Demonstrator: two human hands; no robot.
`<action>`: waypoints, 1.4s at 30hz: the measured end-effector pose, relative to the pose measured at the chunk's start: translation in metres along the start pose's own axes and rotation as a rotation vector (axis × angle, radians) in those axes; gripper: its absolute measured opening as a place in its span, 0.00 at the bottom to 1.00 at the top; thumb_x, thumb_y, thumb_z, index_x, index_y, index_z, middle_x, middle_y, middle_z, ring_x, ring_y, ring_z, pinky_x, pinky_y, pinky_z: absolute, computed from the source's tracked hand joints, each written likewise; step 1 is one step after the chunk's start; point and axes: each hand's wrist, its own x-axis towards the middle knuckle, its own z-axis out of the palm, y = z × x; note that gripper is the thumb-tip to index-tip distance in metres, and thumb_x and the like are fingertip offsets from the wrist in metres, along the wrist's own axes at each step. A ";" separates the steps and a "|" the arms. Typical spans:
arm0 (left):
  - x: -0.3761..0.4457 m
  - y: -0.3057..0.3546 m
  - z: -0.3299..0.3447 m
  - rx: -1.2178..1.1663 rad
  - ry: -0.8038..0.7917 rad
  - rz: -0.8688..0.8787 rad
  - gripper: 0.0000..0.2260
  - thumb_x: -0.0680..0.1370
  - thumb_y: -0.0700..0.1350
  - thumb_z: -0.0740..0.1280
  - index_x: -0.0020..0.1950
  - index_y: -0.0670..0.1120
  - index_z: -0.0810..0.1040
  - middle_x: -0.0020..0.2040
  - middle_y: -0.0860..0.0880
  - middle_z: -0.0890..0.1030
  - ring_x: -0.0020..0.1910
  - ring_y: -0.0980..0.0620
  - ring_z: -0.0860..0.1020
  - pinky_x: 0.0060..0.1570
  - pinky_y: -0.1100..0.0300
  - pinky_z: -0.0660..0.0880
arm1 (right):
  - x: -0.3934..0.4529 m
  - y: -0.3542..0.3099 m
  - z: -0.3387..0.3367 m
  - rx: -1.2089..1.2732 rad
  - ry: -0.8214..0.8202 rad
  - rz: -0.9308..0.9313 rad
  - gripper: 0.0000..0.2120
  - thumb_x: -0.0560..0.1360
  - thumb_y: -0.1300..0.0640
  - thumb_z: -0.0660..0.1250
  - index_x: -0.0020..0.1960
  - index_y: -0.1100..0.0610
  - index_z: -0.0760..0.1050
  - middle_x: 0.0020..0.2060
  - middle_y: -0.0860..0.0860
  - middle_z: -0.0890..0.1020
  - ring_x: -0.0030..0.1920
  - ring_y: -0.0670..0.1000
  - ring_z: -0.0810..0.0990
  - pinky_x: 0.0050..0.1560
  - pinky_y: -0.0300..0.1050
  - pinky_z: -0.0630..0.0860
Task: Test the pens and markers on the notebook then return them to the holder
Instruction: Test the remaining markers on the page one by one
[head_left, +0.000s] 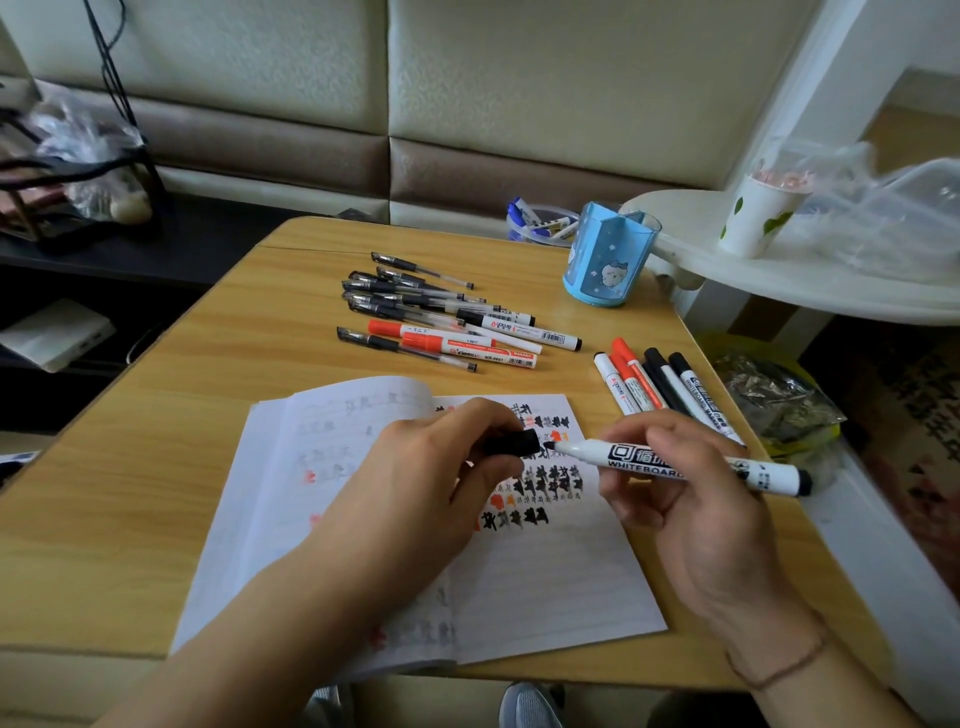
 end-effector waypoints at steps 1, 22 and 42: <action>0.000 0.000 0.000 0.000 0.004 0.009 0.10 0.76 0.45 0.69 0.57 0.52 0.78 0.46 0.60 0.82 0.47 0.63 0.78 0.46 0.69 0.74 | 0.000 0.001 0.000 0.005 0.007 -0.010 0.11 0.68 0.52 0.65 0.39 0.56 0.83 0.27 0.57 0.80 0.27 0.53 0.74 0.25 0.37 0.68; -0.006 0.044 0.004 -0.461 -0.071 0.035 0.07 0.77 0.45 0.64 0.44 0.50 0.81 0.28 0.54 0.75 0.27 0.57 0.73 0.30 0.65 0.70 | -0.022 -0.010 0.037 0.175 0.339 -0.230 0.15 0.69 0.48 0.61 0.27 0.52 0.74 0.20 0.52 0.71 0.17 0.52 0.67 0.24 0.41 0.65; 0.020 0.032 0.006 -0.507 0.046 -0.265 0.17 0.73 0.66 0.63 0.54 0.57 0.78 0.34 0.56 0.79 0.29 0.58 0.76 0.29 0.63 0.72 | 0.007 -0.026 -0.054 -1.240 0.255 -0.693 0.10 0.74 0.50 0.70 0.51 0.55 0.83 0.45 0.46 0.83 0.49 0.50 0.77 0.51 0.48 0.73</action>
